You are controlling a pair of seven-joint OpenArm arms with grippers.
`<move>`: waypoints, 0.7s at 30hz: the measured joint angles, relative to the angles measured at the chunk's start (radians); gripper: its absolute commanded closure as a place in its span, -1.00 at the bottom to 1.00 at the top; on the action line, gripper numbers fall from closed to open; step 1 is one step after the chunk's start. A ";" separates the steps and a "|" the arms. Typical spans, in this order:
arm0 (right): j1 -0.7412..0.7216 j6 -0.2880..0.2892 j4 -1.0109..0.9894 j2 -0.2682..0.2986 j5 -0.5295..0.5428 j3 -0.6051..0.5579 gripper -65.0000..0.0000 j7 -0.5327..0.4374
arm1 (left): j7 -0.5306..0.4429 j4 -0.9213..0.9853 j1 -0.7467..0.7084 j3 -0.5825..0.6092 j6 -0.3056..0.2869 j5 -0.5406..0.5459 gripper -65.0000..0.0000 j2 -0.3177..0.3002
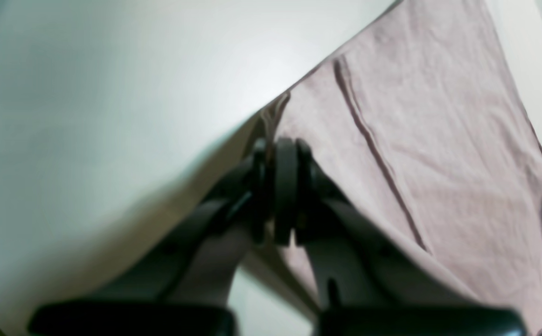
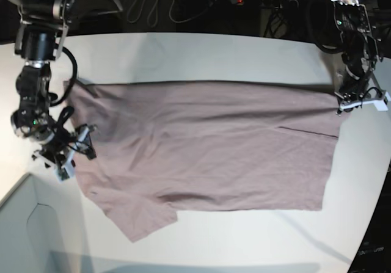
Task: Layout the t-shirt on the table in an organized manner, then fold the t-shirt properly
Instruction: 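Slide the right gripper along the shirt edge toward the collar corner, then pull the shirt edge taut with both grippers, drawing it back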
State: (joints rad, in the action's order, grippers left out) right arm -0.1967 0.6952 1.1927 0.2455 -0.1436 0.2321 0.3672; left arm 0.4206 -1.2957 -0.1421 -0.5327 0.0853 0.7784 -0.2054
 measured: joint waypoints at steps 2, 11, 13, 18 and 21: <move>0.084 0.001 0.064 0.003 -0.004 0.010 -0.16 0.005 | 0.000 0.000 0.000 -0.001 0.001 0.000 1.00 -0.002; 0.292 0.000 0.128 -0.008 0.008 0.129 -0.16 -0.003 | -0.005 0.002 0.037 0.000 0.000 -0.003 1.00 -0.008; 0.314 0.000 0.128 -0.005 0.010 0.148 -0.16 -0.004 | 0.000 0.002 0.036 0.000 0.000 -0.003 1.00 -0.006; 0.331 0.000 0.128 -0.008 0.010 0.149 -0.15 -0.005 | -0.002 0.002 0.049 0.000 0.000 -0.008 1.00 -0.005; 0.324 0.000 0.128 -0.012 0.011 0.150 -0.07 -0.005 | -0.003 0.002 0.054 0.000 0.000 -0.008 1.00 -0.005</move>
State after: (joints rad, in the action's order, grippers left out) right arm 0.1276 0.6949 1.3205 0.2337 -0.1326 0.3817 0.3622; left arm 0.4179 -1.2942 -0.0883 -0.5331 0.0856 0.7700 -0.2108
